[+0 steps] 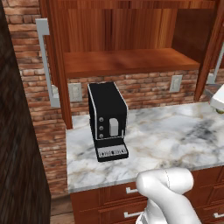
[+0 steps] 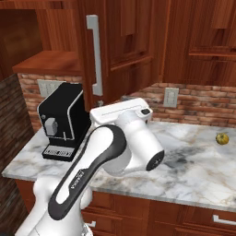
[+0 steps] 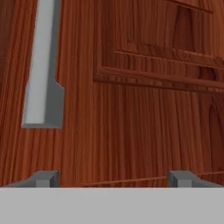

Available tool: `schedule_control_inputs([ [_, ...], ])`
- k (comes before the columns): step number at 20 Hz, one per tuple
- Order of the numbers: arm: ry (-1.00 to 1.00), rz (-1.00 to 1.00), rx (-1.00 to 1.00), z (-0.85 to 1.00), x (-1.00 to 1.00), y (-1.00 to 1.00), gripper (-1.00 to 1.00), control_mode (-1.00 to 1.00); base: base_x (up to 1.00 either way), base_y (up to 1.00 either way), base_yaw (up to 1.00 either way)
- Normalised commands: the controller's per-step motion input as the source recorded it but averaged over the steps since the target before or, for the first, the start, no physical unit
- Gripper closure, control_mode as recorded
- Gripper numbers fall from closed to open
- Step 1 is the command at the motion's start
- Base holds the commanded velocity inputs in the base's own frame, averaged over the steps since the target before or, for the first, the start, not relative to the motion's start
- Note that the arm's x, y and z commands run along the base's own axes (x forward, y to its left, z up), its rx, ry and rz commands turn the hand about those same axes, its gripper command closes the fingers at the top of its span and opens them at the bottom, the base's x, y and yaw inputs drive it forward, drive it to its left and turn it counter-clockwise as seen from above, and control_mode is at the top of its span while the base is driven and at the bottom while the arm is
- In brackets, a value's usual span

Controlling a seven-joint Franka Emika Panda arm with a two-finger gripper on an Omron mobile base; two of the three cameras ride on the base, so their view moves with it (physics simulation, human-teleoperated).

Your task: Close all open cabinet doors.

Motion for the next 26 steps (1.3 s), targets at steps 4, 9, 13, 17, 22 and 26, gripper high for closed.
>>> schedule_control_inputs([
  [4,0.00,-0.25,0.00,0.01,0.16,0.41,-1.00,-1.00,0.00,0.00,0.00],
  [9,0.00,-0.23,0.00,0.04,0.25,0.26,-1.00,-1.00,0.00,0.00,0.00],
  [13,0.00,-0.10,0.00,0.01,0.48,0.01,-1.00,-1.00,0.00,0.00,0.00],
  [17,-0.01,-0.01,0.00,0.00,0.52,0.00,-1.00,-1.00,0.00,0.00,0.00],
  [22,-0.03,0.00,0.00,0.00,0.42,0.00,-1.00,-1.00,0.00,0.00,0.00],
  [26,0.00,-0.03,0.00,0.01,0.21,0.02,-1.00,-1.00,0.00,0.00,0.00],
])
